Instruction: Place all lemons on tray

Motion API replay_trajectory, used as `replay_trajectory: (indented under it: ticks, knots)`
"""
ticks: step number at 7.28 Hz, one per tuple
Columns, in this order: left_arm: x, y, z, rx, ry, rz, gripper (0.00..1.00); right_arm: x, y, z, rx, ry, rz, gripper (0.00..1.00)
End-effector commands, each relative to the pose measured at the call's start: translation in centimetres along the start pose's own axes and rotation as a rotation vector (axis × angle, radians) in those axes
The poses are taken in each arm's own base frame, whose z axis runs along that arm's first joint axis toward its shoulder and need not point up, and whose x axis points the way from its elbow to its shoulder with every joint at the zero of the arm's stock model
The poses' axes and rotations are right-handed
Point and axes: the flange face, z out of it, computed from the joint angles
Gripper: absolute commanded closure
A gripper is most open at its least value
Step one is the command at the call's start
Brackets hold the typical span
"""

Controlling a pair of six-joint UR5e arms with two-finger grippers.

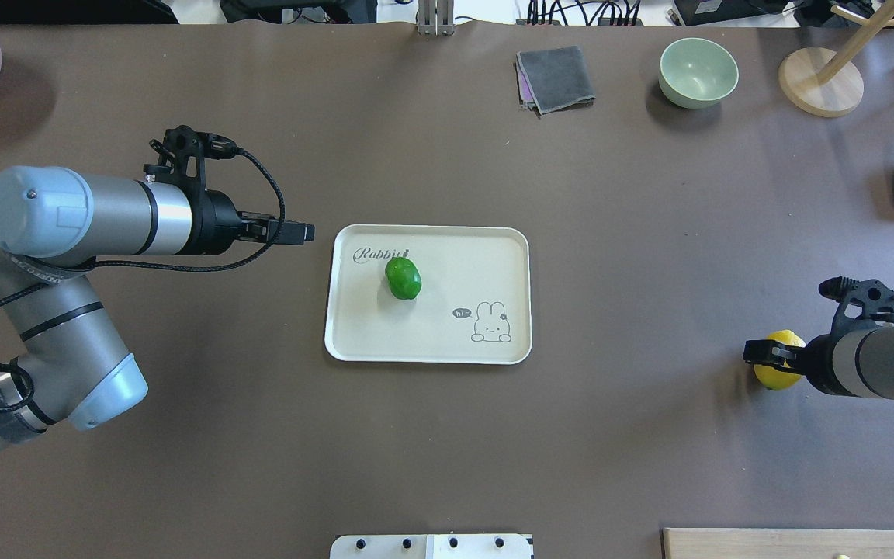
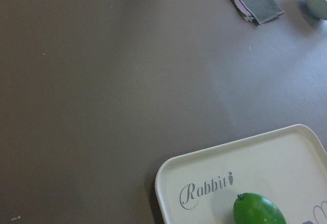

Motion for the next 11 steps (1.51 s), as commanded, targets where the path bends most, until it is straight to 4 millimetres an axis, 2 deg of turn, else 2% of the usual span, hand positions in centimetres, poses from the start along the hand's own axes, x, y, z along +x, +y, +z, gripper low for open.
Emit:
replay_trajectory:
  ticks: [1, 2, 3, 4, 5, 7, 8, 9, 10, 11]
  knots:
    - [-0.1, 0.1, 0.1, -0.002, -0.002, 0.000, 0.02, -0.3, 1.2, 0.8, 0.009, 0.014, -0.033, 0.91]
    - [0.0, 0.1, 0.0, -0.001, -0.001, 0.001, 0.02, -0.9, 1.2, 0.3, 0.011, -0.001, -0.043, 1.00]
    - [0.0, 0.1, 0.0, -0.001, -0.001, 0.001, 0.02, -2.1, 0.9, -0.7, 0.007, -0.033, -0.042, 1.00]
    - [-0.2, 0.1, 0.1, -0.003, -0.003, 0.001, 0.02, -4.2, -0.1, -2.2, 0.021, -0.078, -0.028, 1.00]
    - [-0.1, 0.2, 0.1, -0.004, -0.003, 0.001, 0.02, -8.3, -0.7, -3.7, 0.016, -0.088, -0.022, 1.00]
    - [-0.2, 0.3, 0.3, -0.007, -0.004, 0.001, 0.02, -22.5, -1.2, -6.7, 0.008, -0.001, -0.018, 1.00]
    - [0.0, 0.2, 0.4, -0.006, -0.003, 0.001, 0.02, -27.5, 0.2, -7.9, -0.007, 0.013, -0.040, 1.00]
    - [0.1, 0.3, 0.6, -0.009, -0.002, 0.002, 0.02, -31.4, 1.2, -7.3, 0.004, 0.000, -0.059, 1.00]
    - [0.2, 0.2, 0.6, -0.008, -0.001, 0.002, 0.02, -36.2, 1.6, -5.9, 0.037, 0.001, -0.067, 1.00]
    - [0.1, 0.2, 0.7, -0.009, -0.002, 0.002, 0.02, -40.5, 1.4, -5.4, 0.039, -0.002, -0.066, 1.00]
